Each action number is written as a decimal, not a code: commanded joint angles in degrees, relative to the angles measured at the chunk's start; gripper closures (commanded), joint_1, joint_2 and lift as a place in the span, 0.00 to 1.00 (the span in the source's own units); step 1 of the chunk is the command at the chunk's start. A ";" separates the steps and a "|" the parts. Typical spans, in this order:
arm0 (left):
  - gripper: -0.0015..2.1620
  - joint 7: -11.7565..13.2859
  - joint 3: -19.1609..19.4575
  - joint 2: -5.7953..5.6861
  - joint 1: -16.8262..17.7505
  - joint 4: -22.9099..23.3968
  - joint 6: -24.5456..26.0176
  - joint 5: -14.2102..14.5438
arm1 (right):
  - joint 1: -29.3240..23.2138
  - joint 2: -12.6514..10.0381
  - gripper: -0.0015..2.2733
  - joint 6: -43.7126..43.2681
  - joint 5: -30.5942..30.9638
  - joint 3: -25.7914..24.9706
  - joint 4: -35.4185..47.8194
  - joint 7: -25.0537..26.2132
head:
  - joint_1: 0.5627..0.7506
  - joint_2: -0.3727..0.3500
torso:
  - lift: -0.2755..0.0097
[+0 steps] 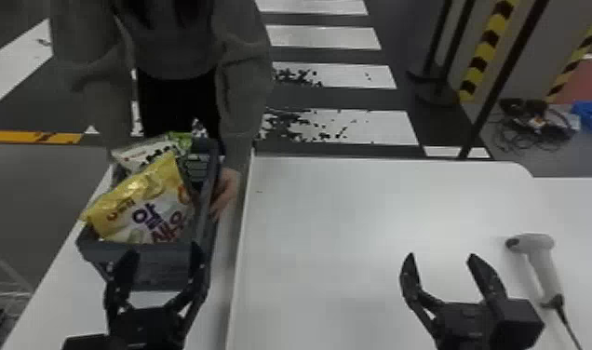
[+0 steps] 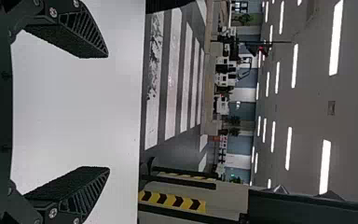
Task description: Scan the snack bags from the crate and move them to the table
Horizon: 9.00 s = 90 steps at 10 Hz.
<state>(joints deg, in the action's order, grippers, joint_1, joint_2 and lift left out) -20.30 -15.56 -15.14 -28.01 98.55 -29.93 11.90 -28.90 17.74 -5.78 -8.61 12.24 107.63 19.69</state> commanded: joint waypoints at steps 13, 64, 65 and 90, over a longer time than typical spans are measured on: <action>0.07 8.87 11.69 -1.03 -9.43 12.10 2.47 1.11 | 0.16 0.01 0.06 -1.47 0.34 0.24 -1.55 0.00 | 0.70 0.56 | 0.63; 0.95 32.87 30.59 0.20 4.45 22.74 31.12 19.74 | 2.35 0.10 0.06 3.81 4.65 6.65 -2.60 1.67 | 0.70 0.79 | 0.63; 0.95 33.48 30.32 0.91 4.45 24.23 33.58 20.36 | 2.44 0.10 0.06 3.81 4.56 6.21 -2.43 1.76 | 0.70 0.79 | 0.63; 0.95 43.24 7.29 9.43 29.94 1.20 75.24 28.71 | 2.70 0.10 0.06 -3.75 1.14 -1.78 -6.21 11.25 | 0.70 0.04 | 0.63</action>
<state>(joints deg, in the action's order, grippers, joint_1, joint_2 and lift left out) 22.92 -8.31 -5.85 1.24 100.74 43.98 39.93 -26.20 17.82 -9.37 -7.48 10.46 101.38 30.94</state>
